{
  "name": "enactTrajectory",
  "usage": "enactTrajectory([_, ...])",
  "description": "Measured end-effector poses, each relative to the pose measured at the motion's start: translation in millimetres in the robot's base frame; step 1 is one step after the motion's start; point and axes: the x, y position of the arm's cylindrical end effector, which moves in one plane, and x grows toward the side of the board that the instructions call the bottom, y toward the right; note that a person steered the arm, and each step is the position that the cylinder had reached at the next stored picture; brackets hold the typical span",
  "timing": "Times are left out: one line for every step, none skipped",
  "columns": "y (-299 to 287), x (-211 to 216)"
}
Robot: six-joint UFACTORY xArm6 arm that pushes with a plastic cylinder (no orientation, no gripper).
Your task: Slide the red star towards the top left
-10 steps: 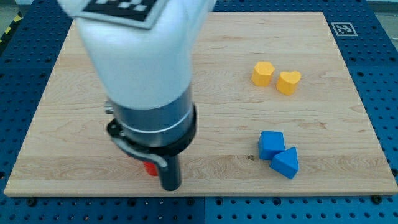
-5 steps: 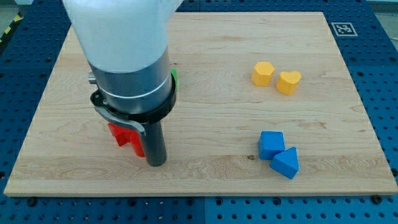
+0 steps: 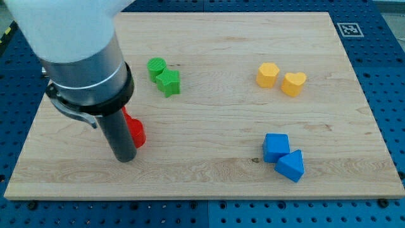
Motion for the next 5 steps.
enactTrajectory([-19,-3])
enactTrajectory([-18,-5])
enactTrajectory([5,-13])
enactTrajectory([31,-19])
enactTrajectory([34,-19])
